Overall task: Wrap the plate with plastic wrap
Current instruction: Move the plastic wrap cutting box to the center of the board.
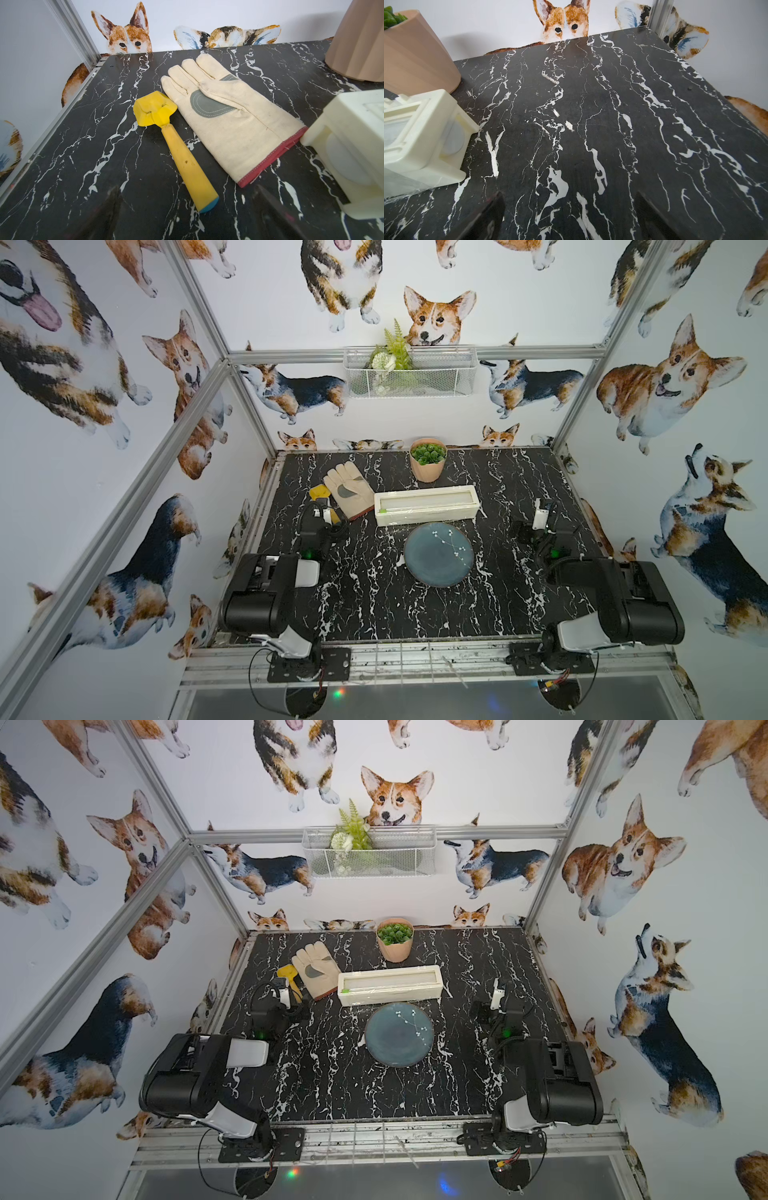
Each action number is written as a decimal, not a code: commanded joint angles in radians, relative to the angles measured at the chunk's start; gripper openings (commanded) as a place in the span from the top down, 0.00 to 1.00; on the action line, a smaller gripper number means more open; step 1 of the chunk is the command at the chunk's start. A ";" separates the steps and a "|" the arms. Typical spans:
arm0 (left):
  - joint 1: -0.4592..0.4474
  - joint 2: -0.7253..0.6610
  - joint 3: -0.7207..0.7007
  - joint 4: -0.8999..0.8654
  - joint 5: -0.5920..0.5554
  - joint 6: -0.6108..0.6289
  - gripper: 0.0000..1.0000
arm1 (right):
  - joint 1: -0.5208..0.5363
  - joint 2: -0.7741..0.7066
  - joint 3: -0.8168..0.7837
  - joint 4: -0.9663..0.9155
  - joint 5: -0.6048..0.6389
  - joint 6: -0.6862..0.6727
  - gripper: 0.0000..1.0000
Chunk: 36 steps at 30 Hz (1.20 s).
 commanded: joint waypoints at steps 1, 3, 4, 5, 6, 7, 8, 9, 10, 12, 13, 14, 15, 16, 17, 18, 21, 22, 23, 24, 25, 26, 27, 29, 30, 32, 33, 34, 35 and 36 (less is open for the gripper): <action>0.003 -0.003 -0.002 0.030 0.006 0.009 0.00 | 0.001 0.000 0.005 0.045 -0.001 -0.011 0.00; 0.004 -0.003 -0.003 0.031 0.006 0.009 0.00 | 0.001 0.001 0.005 0.045 -0.001 -0.010 0.00; 0.002 -0.003 -0.002 0.031 0.006 0.010 0.00 | 0.001 0.001 0.005 0.045 -0.001 -0.010 0.00; 0.001 -0.004 -0.002 0.030 0.005 0.009 0.00 | 0.001 0.001 0.005 0.045 -0.001 -0.011 0.00; 0.003 -0.003 -0.002 0.030 0.006 0.009 0.00 | 0.001 0.001 0.005 0.045 -0.001 -0.010 0.00; 0.002 -0.005 -0.002 0.030 0.006 0.009 0.00 | 0.001 0.001 0.005 0.045 -0.001 -0.010 0.00; 0.002 -0.004 -0.002 0.030 0.006 0.009 0.00 | 0.001 0.001 0.005 0.045 -0.001 -0.010 0.00; 0.001 -0.004 -0.001 0.028 0.006 0.009 0.00 | 0.001 0.001 0.005 0.045 -0.001 -0.011 0.00; 0.004 -0.003 -0.001 0.028 0.007 0.008 0.00 | 0.001 0.001 0.005 0.045 -0.001 -0.010 0.00; 0.007 -0.005 0.001 0.027 0.013 0.006 0.00 | 0.001 0.001 0.007 0.045 -0.001 -0.010 0.00; 0.008 -0.005 0.001 0.026 0.015 0.005 0.00 | 0.001 0.001 0.007 0.045 -0.001 -0.011 0.00; 0.007 -0.003 0.001 0.026 0.015 0.006 0.00 | 0.001 0.001 0.007 0.043 -0.001 -0.011 0.00; 0.008 -0.003 0.001 0.026 0.017 0.006 0.00 | 0.001 0.004 0.008 0.044 -0.001 -0.010 0.00; 0.009 -0.004 0.001 0.027 0.017 0.006 0.00 | 0.001 0.001 0.007 0.043 -0.001 -0.010 0.00; 0.010 -0.004 0.000 0.025 0.021 0.005 0.00 | 0.001 0.001 0.007 0.043 -0.001 -0.010 0.00; 0.018 -0.002 0.004 0.020 0.033 0.002 0.00 | 0.001 0.002 0.007 0.043 -0.001 -0.010 0.00; 0.028 -0.002 0.005 0.021 0.052 -0.002 0.00 | 0.001 0.002 0.007 0.043 -0.001 -0.011 0.00; 0.028 -0.003 0.004 0.020 0.051 -0.002 0.00 | 0.001 0.002 0.007 0.043 -0.001 -0.011 0.00; 0.027 -0.004 0.003 0.021 0.052 -0.002 0.00 | 0.001 0.002 0.008 0.044 -0.001 -0.010 0.00; 0.028 -0.003 0.003 0.022 0.051 -0.002 0.00 | 0.001 0.001 0.007 0.043 -0.001 -0.012 0.00; 0.028 -0.003 0.002 0.022 0.051 -0.002 0.00 | 0.001 0.001 0.007 0.044 -0.001 -0.010 0.00; 0.028 -0.004 0.003 0.021 0.052 -0.002 0.00 | 0.000 0.001 0.007 0.044 -0.001 -0.012 0.00; 0.028 -0.004 0.003 0.021 0.051 -0.002 0.00 | 0.001 0.001 0.007 0.044 -0.001 -0.010 0.00; 0.028 -0.004 0.001 0.023 0.051 -0.002 0.00 | 0.001 0.001 0.005 0.045 -0.001 -0.012 0.00; 0.028 -0.005 0.000 0.024 0.050 -0.002 0.00 | 0.001 0.000 0.005 0.046 -0.002 -0.014 0.00; 0.026 -0.005 -0.002 0.028 0.047 0.000 0.00 | 0.001 0.000 0.005 0.046 -0.002 -0.014 0.00; 0.023 -0.005 -0.006 0.036 0.043 0.000 0.00 | 0.001 0.000 0.004 0.046 -0.004 -0.016 0.00; 0.020 -0.006 -0.011 0.043 0.036 0.003 0.00 | 0.001 -0.002 0.000 0.052 -0.002 -0.014 0.00; 0.016 -0.008 -0.016 0.052 0.026 0.004 0.00 | 0.001 -0.007 -0.011 0.065 0.000 -0.012 0.00; 0.009 -0.008 -0.027 0.072 0.006 0.006 0.00 | 0.003 -0.022 -0.039 0.100 0.009 -0.012 0.00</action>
